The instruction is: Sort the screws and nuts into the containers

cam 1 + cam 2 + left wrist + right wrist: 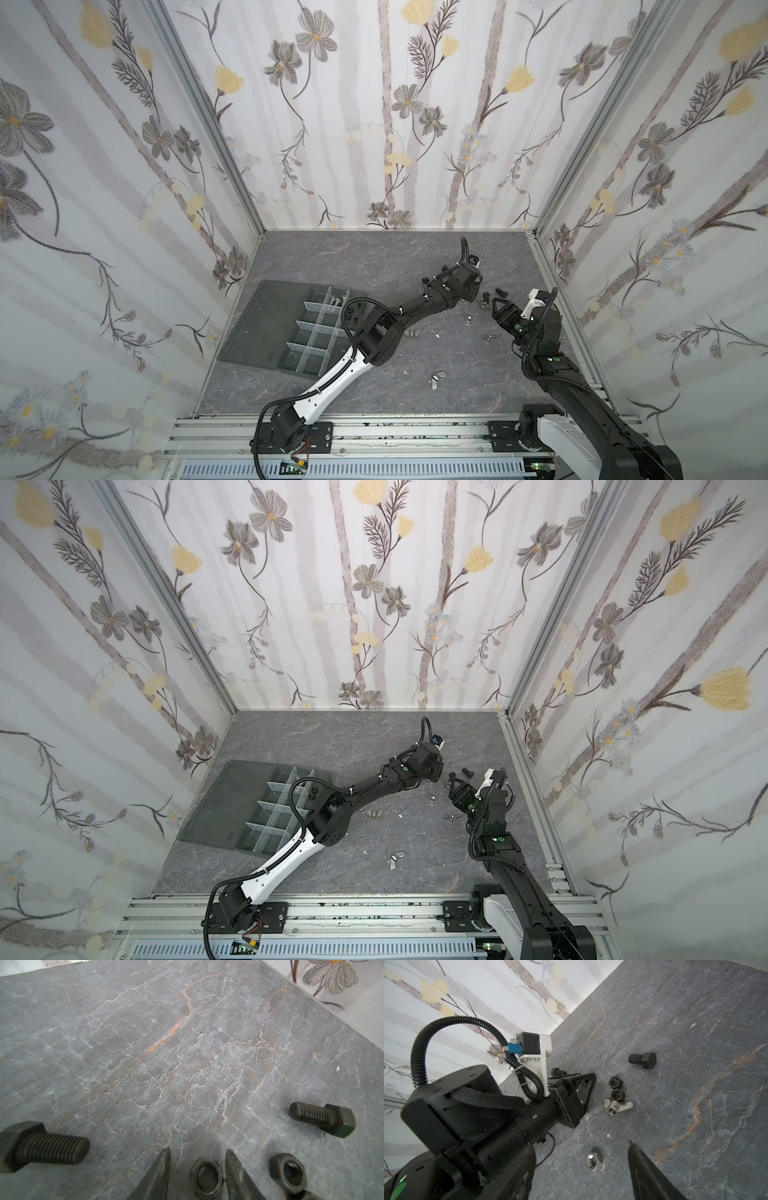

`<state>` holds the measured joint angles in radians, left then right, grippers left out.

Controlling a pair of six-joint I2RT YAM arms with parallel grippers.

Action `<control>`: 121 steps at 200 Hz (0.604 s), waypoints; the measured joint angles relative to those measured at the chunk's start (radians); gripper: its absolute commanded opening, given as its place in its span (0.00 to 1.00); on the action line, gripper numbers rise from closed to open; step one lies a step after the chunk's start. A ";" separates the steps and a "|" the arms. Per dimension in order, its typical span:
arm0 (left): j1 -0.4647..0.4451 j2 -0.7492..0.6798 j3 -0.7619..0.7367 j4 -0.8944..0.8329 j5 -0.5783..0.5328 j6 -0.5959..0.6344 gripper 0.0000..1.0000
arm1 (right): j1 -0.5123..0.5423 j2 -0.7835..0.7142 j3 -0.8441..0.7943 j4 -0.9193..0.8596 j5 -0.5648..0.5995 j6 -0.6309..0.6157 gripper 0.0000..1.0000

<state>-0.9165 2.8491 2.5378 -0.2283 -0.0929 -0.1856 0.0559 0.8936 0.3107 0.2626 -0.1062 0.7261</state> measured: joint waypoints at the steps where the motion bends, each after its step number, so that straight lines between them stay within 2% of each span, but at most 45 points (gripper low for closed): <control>1: -0.001 0.000 0.000 0.000 -0.002 0.000 0.45 | 0.000 0.000 0.000 0.000 0.000 0.000 0.71; 41: -0.021 0.004 0.000 -0.009 -0.074 0.043 0.40 | 0.000 0.000 -0.004 0.002 -0.001 0.006 0.71; 79: -0.024 0.007 0.000 -0.008 -0.104 0.055 0.31 | 0.000 -0.002 -0.004 0.002 -0.003 0.006 0.71; 121: -0.024 0.007 0.000 -0.008 -0.116 0.057 0.27 | 0.000 -0.003 -0.005 0.002 -0.003 0.006 0.71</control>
<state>-0.9409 2.8559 2.5381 -0.2363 -0.2089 -0.1284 0.0559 0.8902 0.3061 0.2642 -0.1097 0.7319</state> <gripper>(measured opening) 0.283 0.710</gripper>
